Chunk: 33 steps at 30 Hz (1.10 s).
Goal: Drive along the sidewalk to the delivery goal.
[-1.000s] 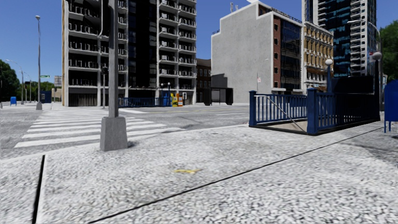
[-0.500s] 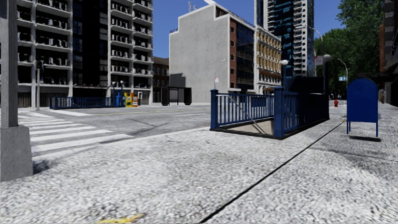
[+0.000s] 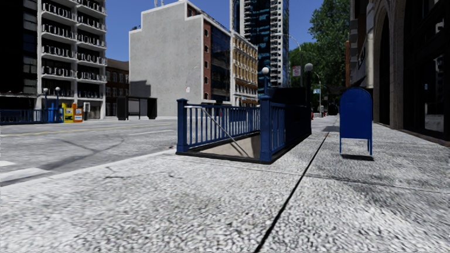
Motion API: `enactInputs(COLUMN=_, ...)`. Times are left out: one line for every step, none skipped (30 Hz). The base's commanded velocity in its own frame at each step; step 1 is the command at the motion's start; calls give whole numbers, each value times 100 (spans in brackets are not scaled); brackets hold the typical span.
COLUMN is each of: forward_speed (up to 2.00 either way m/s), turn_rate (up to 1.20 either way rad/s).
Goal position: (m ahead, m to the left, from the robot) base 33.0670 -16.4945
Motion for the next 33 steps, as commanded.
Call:
enactInputs(forward_speed=153, turn_rate=-62)
enactInputs(forward_speed=153, turn_rate=-67)
enactInputs(forward_speed=153, turn_rate=-67)
enactInputs(forward_speed=153, turn_rate=-67)
enactInputs(forward_speed=153, turn_rate=-67)
enactInputs(forward_speed=153, turn_rate=-67)
enactInputs(forward_speed=153, turn_rate=-67)
enactInputs(forward_speed=153, turn_rate=-67)
enactInputs(forward_speed=153, turn_rate=-67)
enactInputs(forward_speed=153, turn_rate=-67)
enactInputs(forward_speed=153, turn_rate=-67)
enactInputs(forward_speed=153, turn_rate=-67)
enactInputs(forward_speed=153, turn_rate=-67)
enactInputs(forward_speed=153, turn_rate=-67)
enactInputs(forward_speed=153, turn_rate=-67)
enactInputs(forward_speed=153, turn_rate=-67)
enactInputs(forward_speed=153, turn_rate=-67)
enactInputs(forward_speed=153, turn_rate=-67)
enactInputs(forward_speed=153, turn_rate=-67)
enactInputs(forward_speed=153, turn_rate=-67)
enactInputs(forward_speed=153, turn_rate=-67)
enactInputs(forward_speed=153, turn_rate=-67)
enactInputs(forward_speed=153, turn_rate=-67)
enactInputs(forward_speed=153, turn_rate=-67)
enactInputs(forward_speed=153, turn_rate=-67)
enactInputs(forward_speed=153, turn_rate=-67)
enactInputs(forward_speed=153, turn_rate=-67)
enactInputs(forward_speed=153, turn_rate=-67)
enactInputs(forward_speed=153, turn_rate=-67)
enactInputs(forward_speed=153, turn_rate=-67)
enactInputs(forward_speed=153, turn_rate=-67)
enactInputs(forward_speed=152, turn_rate=-67)
enactInputs(forward_speed=152, turn_rate=-67)
